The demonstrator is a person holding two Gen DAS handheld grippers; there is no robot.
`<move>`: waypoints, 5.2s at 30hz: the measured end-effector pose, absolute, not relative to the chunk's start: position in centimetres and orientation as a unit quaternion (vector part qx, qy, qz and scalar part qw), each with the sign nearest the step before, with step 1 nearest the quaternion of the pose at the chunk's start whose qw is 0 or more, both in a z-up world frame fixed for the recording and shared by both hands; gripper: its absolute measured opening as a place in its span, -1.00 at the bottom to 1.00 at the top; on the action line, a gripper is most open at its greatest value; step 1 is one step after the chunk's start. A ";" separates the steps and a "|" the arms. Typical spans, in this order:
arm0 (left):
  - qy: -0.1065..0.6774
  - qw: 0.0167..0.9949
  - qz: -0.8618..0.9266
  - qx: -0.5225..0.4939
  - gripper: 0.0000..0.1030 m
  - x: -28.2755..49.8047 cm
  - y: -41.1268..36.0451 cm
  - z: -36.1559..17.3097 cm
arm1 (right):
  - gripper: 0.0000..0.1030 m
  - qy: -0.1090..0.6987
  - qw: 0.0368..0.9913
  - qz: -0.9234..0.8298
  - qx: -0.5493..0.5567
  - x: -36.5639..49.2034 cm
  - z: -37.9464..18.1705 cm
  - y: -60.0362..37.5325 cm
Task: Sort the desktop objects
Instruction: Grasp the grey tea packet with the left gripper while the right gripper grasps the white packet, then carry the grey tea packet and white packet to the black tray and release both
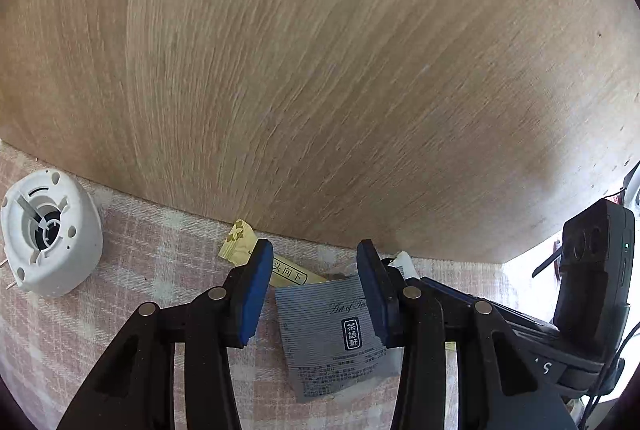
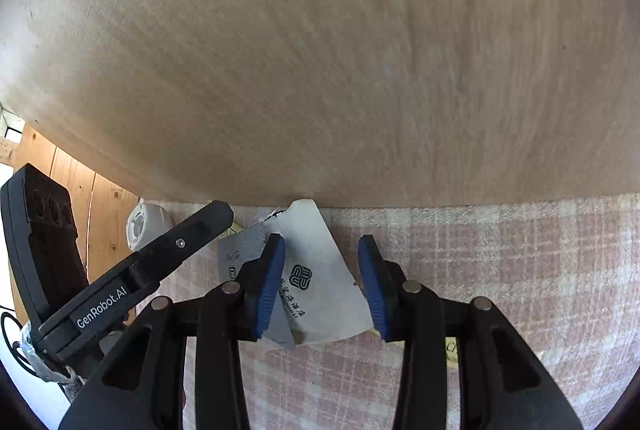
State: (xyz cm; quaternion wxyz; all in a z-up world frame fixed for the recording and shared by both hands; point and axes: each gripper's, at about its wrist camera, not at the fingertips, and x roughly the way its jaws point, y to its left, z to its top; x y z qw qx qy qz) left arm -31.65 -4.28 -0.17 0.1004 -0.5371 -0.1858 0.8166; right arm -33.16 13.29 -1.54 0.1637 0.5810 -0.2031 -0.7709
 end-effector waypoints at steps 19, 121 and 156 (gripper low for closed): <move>-0.145 0.148 0.803 -0.559 -0.22 -21.3 -1.0 -2.0 | -0.56 -0.120 0.202 -0.763 0.602 -23.7 -1.6 12.5; -0.060 0.352 0.803 -0.477 -0.98 -3.3 27.3 16.1 | -0.98 -0.163 0.042 -0.873 0.457 -4.1 19.6 47.6; -0.007 0.366 0.764 -0.531 -0.38 -0.5 39.1 13.3 | -0.38 -0.229 -0.057 -0.858 0.457 6.0 18.9 63.4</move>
